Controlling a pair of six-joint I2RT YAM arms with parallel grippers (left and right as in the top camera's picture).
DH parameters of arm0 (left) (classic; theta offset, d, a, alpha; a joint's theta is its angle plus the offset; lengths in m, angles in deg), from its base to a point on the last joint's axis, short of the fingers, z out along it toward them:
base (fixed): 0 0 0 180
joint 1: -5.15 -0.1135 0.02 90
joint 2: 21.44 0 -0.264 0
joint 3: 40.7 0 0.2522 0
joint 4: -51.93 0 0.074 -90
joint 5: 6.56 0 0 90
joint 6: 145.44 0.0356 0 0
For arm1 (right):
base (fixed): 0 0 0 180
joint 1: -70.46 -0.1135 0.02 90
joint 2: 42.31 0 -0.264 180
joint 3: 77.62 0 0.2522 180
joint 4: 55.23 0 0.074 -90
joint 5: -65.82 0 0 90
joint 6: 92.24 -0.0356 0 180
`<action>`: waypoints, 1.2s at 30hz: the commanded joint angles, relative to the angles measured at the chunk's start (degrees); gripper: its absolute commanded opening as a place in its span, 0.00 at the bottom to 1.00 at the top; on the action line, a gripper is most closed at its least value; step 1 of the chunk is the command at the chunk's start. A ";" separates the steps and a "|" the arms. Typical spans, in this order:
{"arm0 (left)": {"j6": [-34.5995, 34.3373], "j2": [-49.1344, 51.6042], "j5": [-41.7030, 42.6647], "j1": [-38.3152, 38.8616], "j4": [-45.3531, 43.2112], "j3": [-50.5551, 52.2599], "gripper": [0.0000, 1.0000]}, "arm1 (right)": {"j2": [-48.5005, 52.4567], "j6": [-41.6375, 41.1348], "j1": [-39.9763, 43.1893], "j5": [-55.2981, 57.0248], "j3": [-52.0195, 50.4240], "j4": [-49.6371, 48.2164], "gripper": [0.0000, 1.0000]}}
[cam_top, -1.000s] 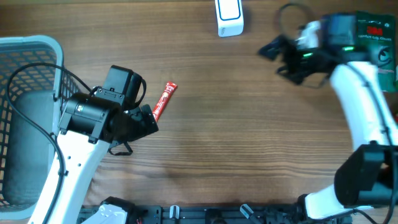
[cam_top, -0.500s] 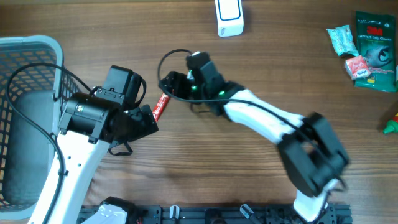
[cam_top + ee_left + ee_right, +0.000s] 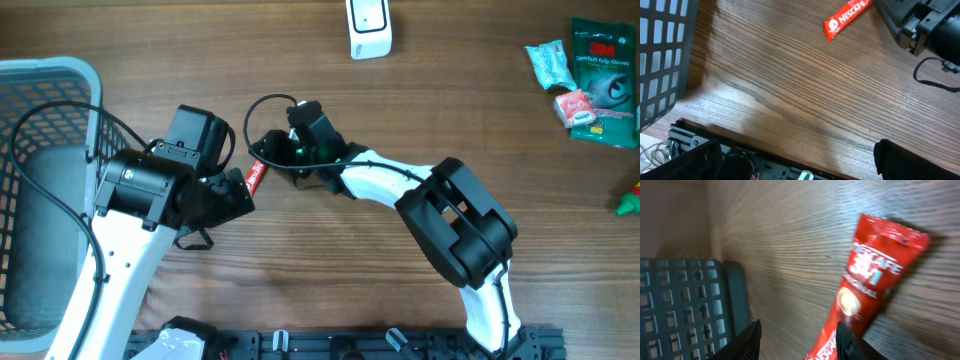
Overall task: Scan the item barcode
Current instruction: 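Move the right gripper to the red Nescafe stick and grasp it, then lift the Nescafe stick with the right gripper toward the scanner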
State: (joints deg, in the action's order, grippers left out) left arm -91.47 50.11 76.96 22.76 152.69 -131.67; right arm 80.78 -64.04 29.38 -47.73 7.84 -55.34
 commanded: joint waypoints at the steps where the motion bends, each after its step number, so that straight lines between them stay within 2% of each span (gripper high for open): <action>1: 0.90 -0.42 0.26 -0.20 0.02 -0.09 1.00 | 1.57 0.42 -1.42 2.40 0.28 -0.20 0.45; 10: 0.90 -0.42 0.26 -0.20 0.02 -0.11 1.00 | 4.09 2.34 -2.14 2.58 0.28 2.03 0.40; 14: 0.90 -0.42 0.26 -0.20 0.02 -0.11 1.00 | 3.96 8.72 -1.77 4.26 0.31 11.58 0.25; 17: 0.90 -0.42 0.26 -0.20 0.02 -0.09 1.00 | 1.86 12.20 -0.83 4.26 0.35 16.37 0.22; 20: 0.90 -0.42 0.26 -0.20 0.04 -0.11 1.00 | -5.38 19.17 1.09 5.86 0.46 26.45 0.19; 23: 0.90 -0.42 0.26 -0.20 0.02 -0.09 1.00 | -11.69 26.58 2.80 14.67 0.46 38.53 0.28; 25: 0.90 -0.42 0.26 -0.20 0.02 -0.09 1.00 | -15.23 32.15 3.74 22.91 0.46 47.12 0.30; 27: 0.90 -0.42 0.26 -0.20 0.02 -0.09 1.00 | -17.77 33.53 4.22 27.30 0.46 51.30 0.33; 29: 0.90 -0.42 0.26 -0.20 0.02 -0.11 1.00 | -19.65 33.16 4.26 26.29 0.46 52.19 0.37; 31: 0.90 -0.42 0.26 -0.20 0.02 -0.09 1.00 | -20.13 33.18 3.91 23.41 0.44 50.99 0.46; 36: 0.90 -0.42 0.26 -0.20 0.02 -0.11 1.00 | -16.70 33.35 0.50 23.76 0.37 46.18 0.60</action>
State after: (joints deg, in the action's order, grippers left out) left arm -91.47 50.11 76.98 22.76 152.67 -131.67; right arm 61.85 -31.70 32.24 -25.18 8.37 -6.88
